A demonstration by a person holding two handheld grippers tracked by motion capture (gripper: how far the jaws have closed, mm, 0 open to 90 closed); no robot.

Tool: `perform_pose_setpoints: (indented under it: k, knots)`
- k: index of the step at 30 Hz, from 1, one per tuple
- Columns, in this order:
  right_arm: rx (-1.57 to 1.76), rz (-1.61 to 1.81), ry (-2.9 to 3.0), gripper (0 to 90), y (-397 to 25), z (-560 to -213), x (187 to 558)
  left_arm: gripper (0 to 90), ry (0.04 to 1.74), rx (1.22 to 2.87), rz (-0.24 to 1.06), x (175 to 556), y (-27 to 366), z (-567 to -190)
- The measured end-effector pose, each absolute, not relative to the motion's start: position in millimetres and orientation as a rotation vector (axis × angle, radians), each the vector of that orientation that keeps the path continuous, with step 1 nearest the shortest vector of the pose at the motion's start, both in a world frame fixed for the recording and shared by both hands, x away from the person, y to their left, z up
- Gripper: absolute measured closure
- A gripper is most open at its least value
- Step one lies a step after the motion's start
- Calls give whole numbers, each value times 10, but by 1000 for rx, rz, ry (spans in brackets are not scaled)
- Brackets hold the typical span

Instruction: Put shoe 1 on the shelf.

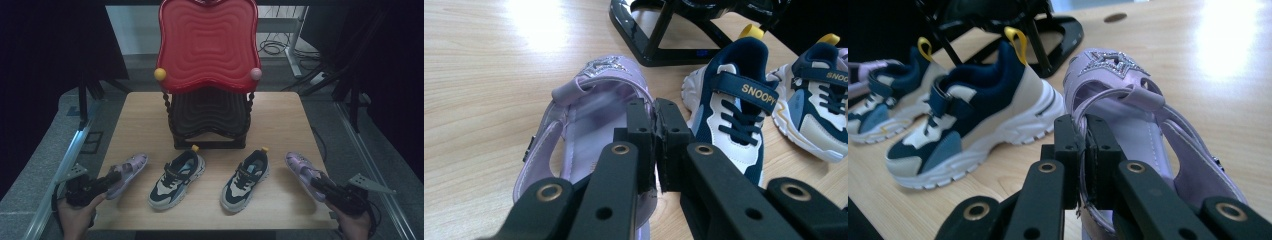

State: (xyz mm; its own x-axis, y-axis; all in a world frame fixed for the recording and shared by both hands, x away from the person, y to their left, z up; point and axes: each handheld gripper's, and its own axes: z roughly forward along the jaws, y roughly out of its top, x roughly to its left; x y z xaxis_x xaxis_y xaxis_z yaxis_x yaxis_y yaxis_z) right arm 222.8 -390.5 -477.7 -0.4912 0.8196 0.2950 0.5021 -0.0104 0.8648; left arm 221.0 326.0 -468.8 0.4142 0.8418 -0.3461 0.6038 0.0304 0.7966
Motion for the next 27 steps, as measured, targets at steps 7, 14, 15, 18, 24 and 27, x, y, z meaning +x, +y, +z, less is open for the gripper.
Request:
perform_pose_setpoints:
  k: [7,14,15,18,24,27]
  knots:
    - [1348,1540,1951,858,-3837,-4708,2267,872,1270,1641,299,2200,3257,-4663]
    - [1311,1577,1948,857,-3753,-4610,2326,872,1259,1622,295,2182,3257,-4630]
    - [1303,1584,1941,857,-3730,-4590,2338,872,1257,1621,294,2181,3255,-4625]
    - [1273,1596,1946,857,-3672,-4528,2374,872,1247,1622,297,2180,3243,-4602]
    - [1226,1612,1961,857,-3568,-4449,2422,872,1229,1619,295,2198,3212,-4564]
    - [1214,1618,1960,857,-3526,-4424,2435,872,1222,1617,294,2201,3203,-4547]
